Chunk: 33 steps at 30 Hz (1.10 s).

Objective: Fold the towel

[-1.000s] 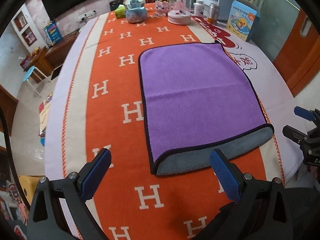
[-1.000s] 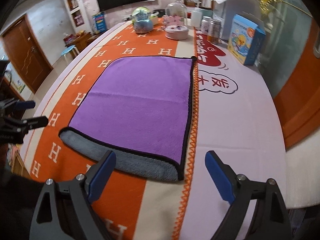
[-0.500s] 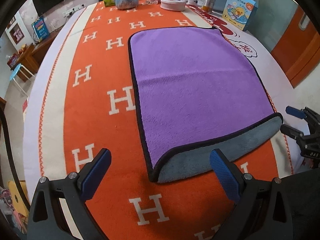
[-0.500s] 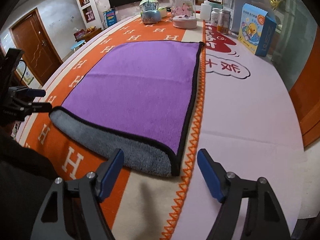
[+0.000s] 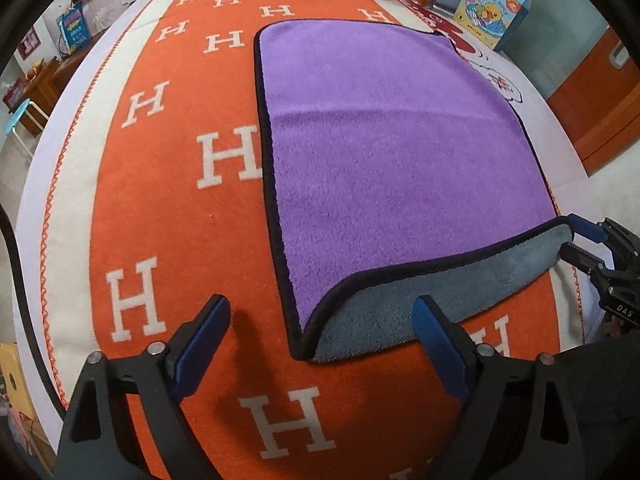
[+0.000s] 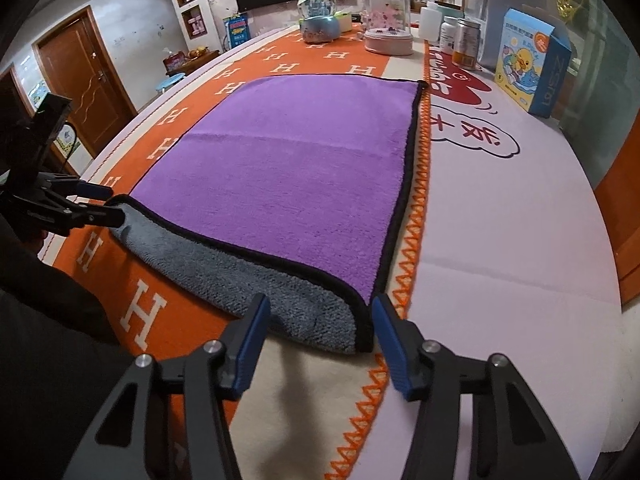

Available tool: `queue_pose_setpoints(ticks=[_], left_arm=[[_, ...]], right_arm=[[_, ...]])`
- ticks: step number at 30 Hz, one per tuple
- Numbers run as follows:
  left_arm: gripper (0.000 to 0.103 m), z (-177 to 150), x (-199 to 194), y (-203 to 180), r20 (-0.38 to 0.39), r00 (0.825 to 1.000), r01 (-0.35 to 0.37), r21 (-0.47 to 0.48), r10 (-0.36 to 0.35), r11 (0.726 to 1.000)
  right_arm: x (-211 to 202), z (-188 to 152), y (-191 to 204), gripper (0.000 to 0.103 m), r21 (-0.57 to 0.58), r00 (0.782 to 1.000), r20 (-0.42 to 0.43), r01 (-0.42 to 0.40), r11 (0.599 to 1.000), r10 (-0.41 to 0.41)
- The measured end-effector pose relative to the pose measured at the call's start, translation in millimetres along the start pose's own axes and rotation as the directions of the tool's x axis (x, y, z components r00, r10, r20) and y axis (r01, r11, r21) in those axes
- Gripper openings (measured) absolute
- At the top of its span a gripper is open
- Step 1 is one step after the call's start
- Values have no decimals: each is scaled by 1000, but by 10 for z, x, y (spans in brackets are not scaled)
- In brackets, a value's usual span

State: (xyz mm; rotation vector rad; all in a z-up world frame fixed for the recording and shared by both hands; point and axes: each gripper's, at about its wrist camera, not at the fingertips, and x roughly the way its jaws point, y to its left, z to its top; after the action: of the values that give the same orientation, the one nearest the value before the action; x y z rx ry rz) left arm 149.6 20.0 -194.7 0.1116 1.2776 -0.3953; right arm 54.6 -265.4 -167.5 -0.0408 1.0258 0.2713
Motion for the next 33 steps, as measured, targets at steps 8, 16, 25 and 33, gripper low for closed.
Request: queue_pose_setpoints(ticks=[8, 16, 25, 33], left_arm=[[76, -28, 2, -39, -8, 1000, 22, 8, -22, 1000], [50, -35, -41, -97, -6, 1000, 23, 25, -22, 999], [21, -93, -106, -58, -5, 1000, 30, 16, -30, 999], [10, -116, -122, -32, -1, 1000, 11, 12, -11, 1000]], right_arm=[[-27, 5, 7, 45, -7, 1000, 10, 2, 1000, -2], [-58, -3, 23, 32, -19, 1000, 12, 0, 1000, 0], [-65, -4, 5, 16, -22, 1000, 5, 14, 1000, -14], [-31, -1, -39, 4, -13, 999, -18, 41, 999, -41]])
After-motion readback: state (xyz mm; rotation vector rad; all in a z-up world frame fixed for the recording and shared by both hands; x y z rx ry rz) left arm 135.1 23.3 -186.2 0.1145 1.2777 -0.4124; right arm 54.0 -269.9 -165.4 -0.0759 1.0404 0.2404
